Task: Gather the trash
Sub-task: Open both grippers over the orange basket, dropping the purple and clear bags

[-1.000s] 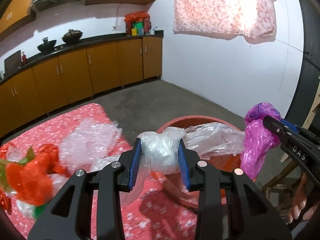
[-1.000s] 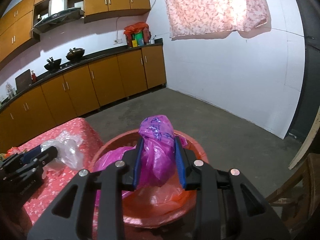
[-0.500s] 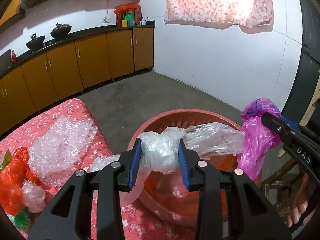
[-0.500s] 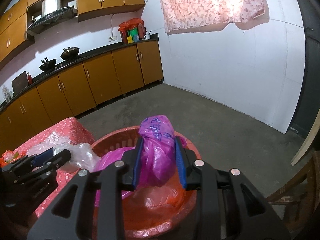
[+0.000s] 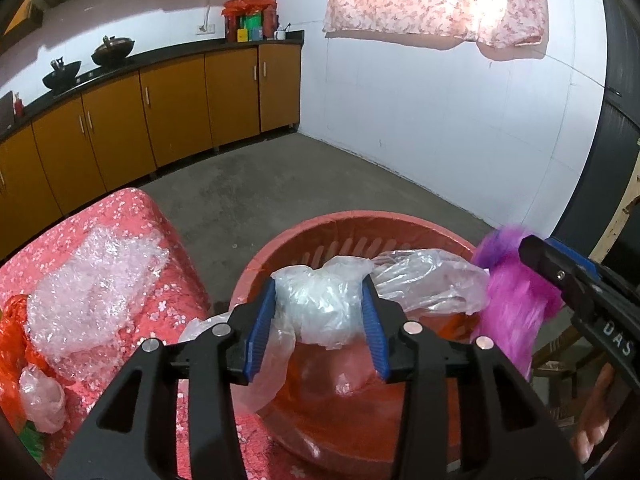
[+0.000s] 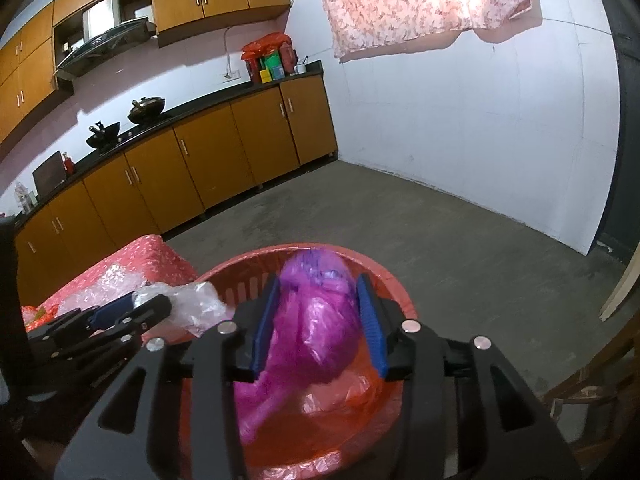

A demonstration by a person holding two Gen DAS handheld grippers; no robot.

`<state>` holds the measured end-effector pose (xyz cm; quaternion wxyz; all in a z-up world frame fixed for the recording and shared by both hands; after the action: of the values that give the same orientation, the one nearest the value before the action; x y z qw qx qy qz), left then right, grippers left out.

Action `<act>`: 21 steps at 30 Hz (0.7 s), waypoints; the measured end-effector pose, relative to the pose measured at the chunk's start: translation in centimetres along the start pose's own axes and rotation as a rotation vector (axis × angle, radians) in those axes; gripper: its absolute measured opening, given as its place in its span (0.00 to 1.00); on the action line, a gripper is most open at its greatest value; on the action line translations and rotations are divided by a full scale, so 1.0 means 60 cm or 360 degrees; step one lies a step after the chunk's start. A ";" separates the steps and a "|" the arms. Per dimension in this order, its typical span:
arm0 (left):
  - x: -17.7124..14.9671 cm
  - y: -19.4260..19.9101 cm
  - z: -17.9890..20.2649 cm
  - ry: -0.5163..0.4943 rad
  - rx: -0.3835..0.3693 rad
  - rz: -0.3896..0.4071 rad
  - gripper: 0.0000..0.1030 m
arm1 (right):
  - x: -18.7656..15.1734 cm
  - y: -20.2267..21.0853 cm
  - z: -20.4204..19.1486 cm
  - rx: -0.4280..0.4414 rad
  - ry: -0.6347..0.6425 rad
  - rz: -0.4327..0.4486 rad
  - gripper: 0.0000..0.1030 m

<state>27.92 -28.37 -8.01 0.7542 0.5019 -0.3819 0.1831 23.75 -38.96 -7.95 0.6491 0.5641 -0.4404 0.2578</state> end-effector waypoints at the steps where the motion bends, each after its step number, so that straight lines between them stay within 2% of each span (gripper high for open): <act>1: 0.000 -0.001 -0.001 0.0002 0.0001 -0.0002 0.44 | 0.001 0.000 -0.002 0.0006 0.0008 0.0003 0.42; 4: 0.001 0.000 -0.003 0.0010 -0.0014 -0.0005 0.48 | -0.001 0.005 -0.003 0.0004 0.0019 0.0016 0.48; 13: 0.003 0.013 -0.010 0.0044 -0.0013 0.0011 0.54 | -0.007 0.026 -0.007 -0.0046 0.0070 0.0035 0.50; 17: 0.004 0.047 -0.038 0.0084 0.0034 0.0075 0.63 | 0.000 0.047 -0.025 -0.0071 0.0152 0.0086 0.57; 21: 0.002 0.097 -0.073 0.0104 0.0104 0.0156 0.69 | 0.009 0.061 -0.051 -0.0022 0.0188 0.0109 0.59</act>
<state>25.86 -21.97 -5.25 0.7397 0.5007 -0.3748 0.2484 21.83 -35.28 -5.56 0.6685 0.5280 -0.4222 0.3099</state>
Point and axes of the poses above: each gripper's, at about its wrist camera, not at the fingertips, and y roughly against the way its jaws point, z to its right, x to its top, the point moved 7 cm from there along -y, roughly the way its jaws point, and after that the axes turned 12 degrees about y, right-handed, at the moved point
